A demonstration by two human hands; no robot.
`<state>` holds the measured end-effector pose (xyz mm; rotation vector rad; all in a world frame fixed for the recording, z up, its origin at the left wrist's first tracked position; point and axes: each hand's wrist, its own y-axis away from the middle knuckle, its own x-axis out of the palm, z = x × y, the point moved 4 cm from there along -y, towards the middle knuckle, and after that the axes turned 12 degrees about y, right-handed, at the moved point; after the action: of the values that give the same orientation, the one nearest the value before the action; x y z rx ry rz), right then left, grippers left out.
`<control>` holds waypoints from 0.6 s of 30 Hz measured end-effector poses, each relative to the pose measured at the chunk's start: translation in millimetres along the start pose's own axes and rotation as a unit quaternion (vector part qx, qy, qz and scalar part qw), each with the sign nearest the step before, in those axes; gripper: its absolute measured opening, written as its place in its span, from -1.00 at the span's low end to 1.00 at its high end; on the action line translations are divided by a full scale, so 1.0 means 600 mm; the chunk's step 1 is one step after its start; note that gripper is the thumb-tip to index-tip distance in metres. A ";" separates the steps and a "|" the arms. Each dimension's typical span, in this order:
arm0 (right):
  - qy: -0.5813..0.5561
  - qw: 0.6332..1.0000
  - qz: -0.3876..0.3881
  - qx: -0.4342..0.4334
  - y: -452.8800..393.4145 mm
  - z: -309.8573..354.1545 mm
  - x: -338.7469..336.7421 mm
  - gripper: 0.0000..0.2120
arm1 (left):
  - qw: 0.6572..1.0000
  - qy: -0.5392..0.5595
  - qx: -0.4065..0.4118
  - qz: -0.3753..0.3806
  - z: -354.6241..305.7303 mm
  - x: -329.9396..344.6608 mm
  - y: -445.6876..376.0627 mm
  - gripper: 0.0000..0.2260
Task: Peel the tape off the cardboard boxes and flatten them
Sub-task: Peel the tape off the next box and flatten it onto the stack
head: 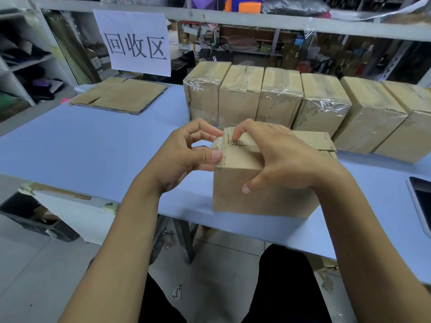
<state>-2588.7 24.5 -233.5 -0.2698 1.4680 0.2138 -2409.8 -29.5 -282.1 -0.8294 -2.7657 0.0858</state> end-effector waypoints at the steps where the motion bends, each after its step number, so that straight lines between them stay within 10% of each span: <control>1: 0.000 1.000 -0.001 0.001 -0.001 0.000 0.000 -0.19 | 1.000 -0.003 0.003 -0.003 -0.001 -0.003 -0.004 -0.67; 18: 0.009 1.000 -0.009 0.022 -0.006 0.004 -0.002 -0.19 | 0.997 -0.022 0.046 -0.057 0.005 -0.004 0.012 -0.71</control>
<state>-2585.4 21.8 -231.7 -0.2488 1.4855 0.1647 -2404.7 -24.6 -286.7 -0.6530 -2.8190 0.2107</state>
